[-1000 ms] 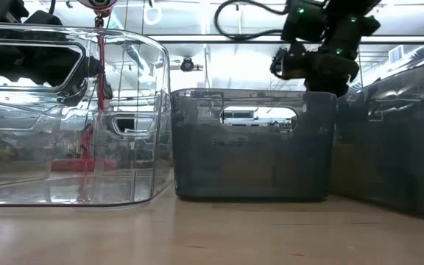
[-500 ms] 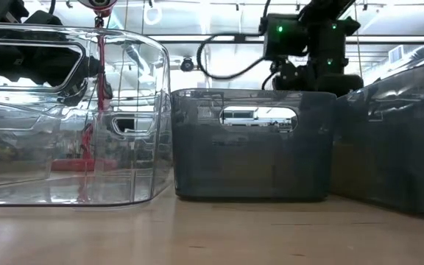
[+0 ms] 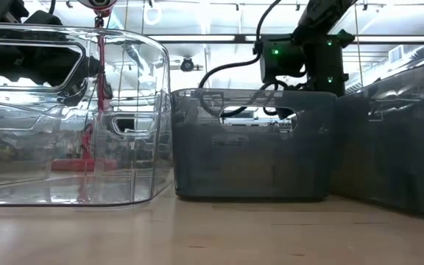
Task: Stack baskets by color
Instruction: Stack the bottom yellow bin on the right yellow bin
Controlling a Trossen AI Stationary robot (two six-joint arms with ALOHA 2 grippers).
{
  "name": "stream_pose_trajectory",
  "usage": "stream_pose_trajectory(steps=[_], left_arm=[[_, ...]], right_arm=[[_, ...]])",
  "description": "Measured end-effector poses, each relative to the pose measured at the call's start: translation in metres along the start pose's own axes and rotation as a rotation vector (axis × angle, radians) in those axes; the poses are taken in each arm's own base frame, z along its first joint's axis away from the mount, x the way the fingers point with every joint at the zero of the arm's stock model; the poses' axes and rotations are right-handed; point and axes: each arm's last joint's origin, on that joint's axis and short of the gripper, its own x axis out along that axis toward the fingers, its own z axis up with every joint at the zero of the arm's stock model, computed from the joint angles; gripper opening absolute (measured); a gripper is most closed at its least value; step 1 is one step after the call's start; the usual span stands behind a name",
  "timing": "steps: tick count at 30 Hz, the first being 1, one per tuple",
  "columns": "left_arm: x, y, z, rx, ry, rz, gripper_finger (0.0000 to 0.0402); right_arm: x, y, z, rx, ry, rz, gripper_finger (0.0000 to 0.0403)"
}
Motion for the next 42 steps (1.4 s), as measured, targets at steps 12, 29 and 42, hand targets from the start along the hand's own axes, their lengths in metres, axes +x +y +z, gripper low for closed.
stream_pose_trajectory(steps=[12, 29, 42], left_arm=[[0.0, 0.0, 0.0, 0.0, 0.001, 0.0, 0.0026], [0.0, 0.0, 0.0, 0.0, 0.001, 0.0, 0.0028], [0.0, 0.0, 0.0, 0.0, 0.001, 0.0, 0.003]], right_arm=[[-0.003, -0.001, -0.004, -0.012, 0.051, -0.011, 0.0009], [-0.073, 0.001, 0.012, -0.062, 0.081, -0.079, 0.0006], [-0.079, -0.053, 0.029, -0.108, -0.029, -0.108, 0.0006]])
